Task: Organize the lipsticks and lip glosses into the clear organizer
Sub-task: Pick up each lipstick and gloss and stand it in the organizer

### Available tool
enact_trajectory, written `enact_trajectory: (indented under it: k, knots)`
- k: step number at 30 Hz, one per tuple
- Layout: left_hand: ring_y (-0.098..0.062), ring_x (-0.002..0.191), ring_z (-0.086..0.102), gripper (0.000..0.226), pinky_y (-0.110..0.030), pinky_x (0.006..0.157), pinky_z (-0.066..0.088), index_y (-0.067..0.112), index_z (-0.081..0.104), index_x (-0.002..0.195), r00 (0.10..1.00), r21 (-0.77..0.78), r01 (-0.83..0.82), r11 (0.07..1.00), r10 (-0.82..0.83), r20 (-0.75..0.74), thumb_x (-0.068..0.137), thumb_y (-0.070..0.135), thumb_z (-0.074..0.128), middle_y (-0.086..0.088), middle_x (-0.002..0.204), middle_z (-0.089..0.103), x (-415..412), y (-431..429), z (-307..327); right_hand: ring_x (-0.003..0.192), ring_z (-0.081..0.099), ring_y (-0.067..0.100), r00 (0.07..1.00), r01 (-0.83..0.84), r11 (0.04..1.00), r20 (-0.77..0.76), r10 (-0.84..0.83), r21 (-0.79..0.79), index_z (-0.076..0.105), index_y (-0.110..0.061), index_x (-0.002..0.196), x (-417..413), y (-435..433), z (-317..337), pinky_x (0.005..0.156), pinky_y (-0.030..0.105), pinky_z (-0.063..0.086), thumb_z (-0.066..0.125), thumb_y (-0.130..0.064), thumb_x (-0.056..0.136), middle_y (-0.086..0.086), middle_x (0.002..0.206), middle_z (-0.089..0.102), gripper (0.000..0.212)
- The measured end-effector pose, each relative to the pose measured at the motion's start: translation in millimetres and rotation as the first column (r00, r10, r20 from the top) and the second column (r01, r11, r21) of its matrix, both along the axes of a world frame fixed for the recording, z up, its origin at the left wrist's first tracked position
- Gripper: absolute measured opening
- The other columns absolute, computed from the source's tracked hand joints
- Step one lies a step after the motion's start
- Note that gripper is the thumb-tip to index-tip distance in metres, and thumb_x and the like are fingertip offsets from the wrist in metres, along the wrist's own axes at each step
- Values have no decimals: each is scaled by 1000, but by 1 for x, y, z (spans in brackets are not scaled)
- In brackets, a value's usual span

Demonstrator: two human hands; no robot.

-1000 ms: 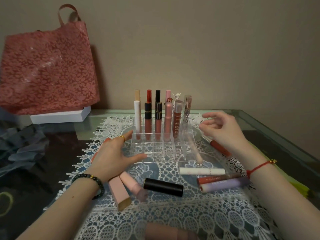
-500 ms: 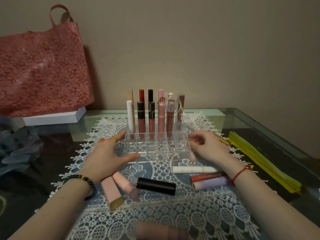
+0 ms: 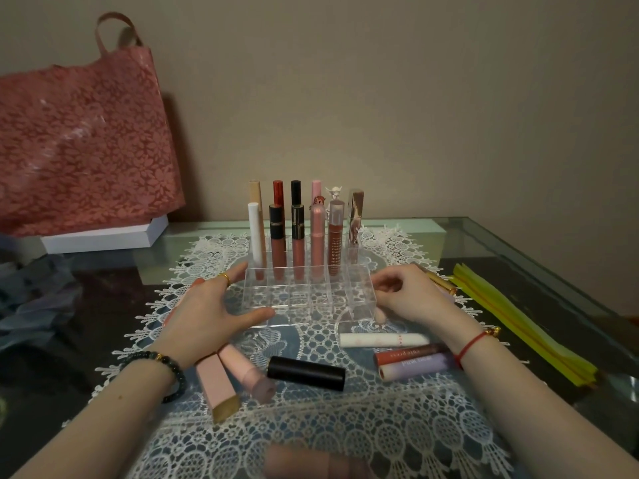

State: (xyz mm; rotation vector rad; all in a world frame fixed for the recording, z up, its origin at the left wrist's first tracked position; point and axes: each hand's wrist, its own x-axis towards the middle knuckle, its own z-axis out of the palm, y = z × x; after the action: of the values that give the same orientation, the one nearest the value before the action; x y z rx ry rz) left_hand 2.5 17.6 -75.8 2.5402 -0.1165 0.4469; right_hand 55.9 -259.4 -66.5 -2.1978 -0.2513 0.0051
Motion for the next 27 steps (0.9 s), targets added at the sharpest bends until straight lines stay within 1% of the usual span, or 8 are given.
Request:
enact_trajectory:
  k: [2, 5, 9, 13, 16, 20, 25, 27]
  knots:
    - [-16, 108, 51, 102, -34, 86, 47, 32, 29, 139, 1000, 5, -2, 1000, 2, 4, 50, 76, 53, 8, 129, 53, 0, 0, -1, 50, 55, 5, 999, -3, 995, 32, 7, -97, 64, -20, 99, -2, -1, 3, 38, 11, 38, 60, -13, 84, -3, 81, 66, 17]
    - [-14, 105, 53, 101, -33, 84, 47, 32, 28, 139, 1000, 15, -5, 1000, 5, 5, 51, 76, 53, 9, 130, 52, 1, 0, -1, 70, 61, 6, 994, -15, 964, 103, 44, -266, 66, -26, 99, -3, -2, 9, 46, 10, 44, 57, -15, 86, -16, 87, 58, 19]
    - [-14, 105, 53, 103, -31, 84, 47, 31, 29, 139, 1000, 18, -10, 1000, 10, 9, 49, 77, 52, 9, 130, 52, 1, 2, -2, 50, 51, 0, 991, -38, 926, 107, 85, -376, 68, -22, 102, -2, -2, 12, 38, 7, 37, 54, -15, 87, -16, 84, 56, 21]
    - [-12, 107, 51, 103, -31, 86, 46, 31, 30, 139, 1000, 15, -15, 1000, 15, 3, 50, 77, 54, 9, 130, 52, 2, 2, -3, 54, 57, 1, 992, -47, 918, 88, 89, -393, 67, -19, 105, -1, -8, 13, 49, 15, 48, 55, -15, 86, -11, 82, 63, 23]
    - [-9, 102, 51, 103, -27, 83, 43, 30, 30, 139, 1000, 14, -14, 1000, 14, 8, 50, 76, 54, 8, 131, 52, 2, 1, -3, 49, 57, -5, 989, -15, 921, 133, 72, -389, 69, -19, 100, -1, -12, 12, 42, 8, 41, 58, -23, 85, -8, 81, 67, 19]
    - [-16, 111, 49, 103, -32, 87, 43, 30, 30, 139, 1000, 11, -17, 1000, 17, 7, 49, 75, 53, 7, 131, 52, 1, 1, -2, 40, 50, 0, 969, 88, 916, 246, 12, -392, 65, -22, 87, -1, -5, 5, 38, 9, 34, 54, -39, 87, -8, 64, 61, 21]
    - [-4, 93, 49, 104, -24, 79, 43, 32, 28, 139, 1000, -5, -1, 1000, 1, -3, 48, 76, 53, 7, 132, 51, 0, 1, -1, 49, 47, 1, 964, 182, 857, 257, -61, -482, 60, -11, 76, 5, 3, -3, 32, 10, 30, 61, -29, 83, -5, 67, 52, 19]
    - [-4, 86, 51, 103, -23, 75, 44, 32, 29, 139, 1000, 2, -2, 1000, 2, -1, 49, 77, 53, 6, 131, 52, 0, 1, -1, 52, 50, 4, 966, 200, 863, 242, -94, -464, 62, -9, 78, 8, 2, -5, 37, 11, 35, 62, -27, 83, -2, 70, 55, 19]
